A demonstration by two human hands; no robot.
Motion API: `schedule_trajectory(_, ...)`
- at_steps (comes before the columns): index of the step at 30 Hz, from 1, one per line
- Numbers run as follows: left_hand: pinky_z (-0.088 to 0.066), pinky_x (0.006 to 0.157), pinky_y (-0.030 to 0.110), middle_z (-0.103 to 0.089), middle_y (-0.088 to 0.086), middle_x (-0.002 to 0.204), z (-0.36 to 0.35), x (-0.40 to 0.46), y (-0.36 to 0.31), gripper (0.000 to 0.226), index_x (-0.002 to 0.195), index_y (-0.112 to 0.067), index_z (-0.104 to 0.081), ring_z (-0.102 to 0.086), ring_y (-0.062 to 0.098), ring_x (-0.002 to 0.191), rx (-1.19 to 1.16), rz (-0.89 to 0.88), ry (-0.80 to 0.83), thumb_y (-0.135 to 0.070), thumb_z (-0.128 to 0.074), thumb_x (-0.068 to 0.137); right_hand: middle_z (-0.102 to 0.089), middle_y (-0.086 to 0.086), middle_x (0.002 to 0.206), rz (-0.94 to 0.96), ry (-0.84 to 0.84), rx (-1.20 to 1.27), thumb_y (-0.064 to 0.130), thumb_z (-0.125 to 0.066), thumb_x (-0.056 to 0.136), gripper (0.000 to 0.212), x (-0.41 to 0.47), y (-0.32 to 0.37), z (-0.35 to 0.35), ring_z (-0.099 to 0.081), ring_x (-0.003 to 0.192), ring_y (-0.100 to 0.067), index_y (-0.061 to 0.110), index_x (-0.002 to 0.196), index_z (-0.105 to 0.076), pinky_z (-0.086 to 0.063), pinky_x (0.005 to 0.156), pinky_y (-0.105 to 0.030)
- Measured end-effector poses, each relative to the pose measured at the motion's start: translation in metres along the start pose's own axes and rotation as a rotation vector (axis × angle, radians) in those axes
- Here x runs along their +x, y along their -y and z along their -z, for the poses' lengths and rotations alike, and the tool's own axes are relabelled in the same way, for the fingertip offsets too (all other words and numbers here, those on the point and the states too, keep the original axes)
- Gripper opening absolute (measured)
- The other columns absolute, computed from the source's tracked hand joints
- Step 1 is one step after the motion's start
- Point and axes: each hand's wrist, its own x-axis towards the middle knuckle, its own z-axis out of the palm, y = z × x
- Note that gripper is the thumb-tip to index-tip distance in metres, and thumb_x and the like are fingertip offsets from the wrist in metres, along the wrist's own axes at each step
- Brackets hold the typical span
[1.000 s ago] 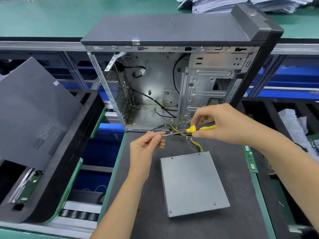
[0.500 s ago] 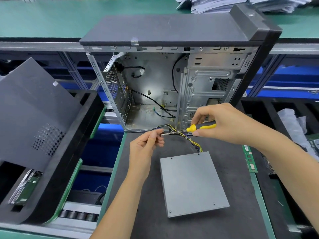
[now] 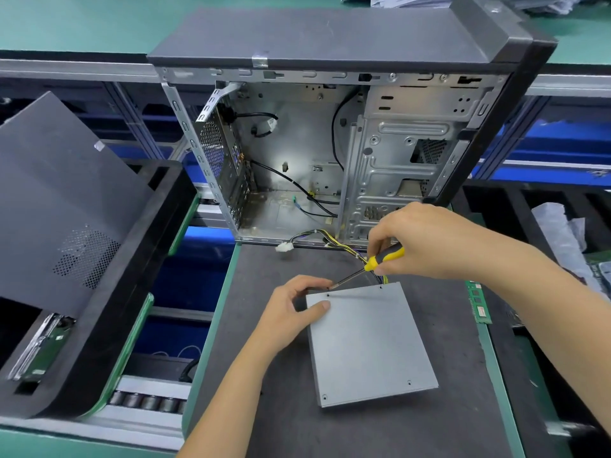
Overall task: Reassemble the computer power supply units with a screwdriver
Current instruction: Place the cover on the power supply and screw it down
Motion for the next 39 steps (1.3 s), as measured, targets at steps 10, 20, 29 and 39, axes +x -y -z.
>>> schedule_trajectory(10,-0.05,0.085,0.019,-0.068,-0.019,0.101,-0.001,0.0,0.008,0.022,0.101,-0.029,-0.074,-0.063,0.002,0.098,0.053,-0.01,-0.014,-0.014,-0.075,0.085,-0.058,0.02,0.074,0.024,0.034,-0.097,0.047,-0.069,0.078,0.015,0.009,0.007,-0.003,-0.048,0.073,-0.007,0.038,0.074,-0.056,-0.037,0.056,-0.026)
schedule_trajectory(20,-0.049,0.087,0.019,-0.067,-0.023,0.1,-0.001,0.001,0.008,0.025,0.096,-0.04,-0.072,-0.063,0.001,0.099,0.065,-0.023,-0.02,-0.018,-0.076,0.084,-0.061,0.018,0.079,0.027,0.066,-0.118,0.044,-0.068,0.079,0.014,0.014,0.01,-0.005,-0.053,0.08,-0.009,0.037,0.076,-0.057,-0.039,0.058,-0.026)
schedule_trajectory(29,-0.048,0.084,0.015,-0.071,-0.009,0.097,-0.003,0.002,0.005,0.018,0.101,-0.024,-0.077,-0.064,0.003,0.096,0.096,-0.064,-0.068,-0.013,-0.069,0.09,-0.059,0.017,0.079,0.03,0.063,-0.147,0.044,-0.067,0.08,0.015,0.018,0.016,-0.002,-0.05,0.078,-0.011,0.036,0.076,-0.055,-0.036,0.055,-0.025)
schedule_trajectory(39,-0.047,0.083,0.012,-0.072,-0.006,0.095,-0.004,0.004,0.001,0.014,0.099,-0.015,-0.078,-0.064,-0.001,0.092,0.081,-0.048,-0.085,-0.008,-0.07,0.088,-0.047,0.002,0.073,0.109,0.052,-0.434,0.048,-0.063,0.085,0.026,0.033,0.04,0.008,-0.059,0.084,-0.028,0.025,0.076,-0.055,-0.027,0.054,-0.027)
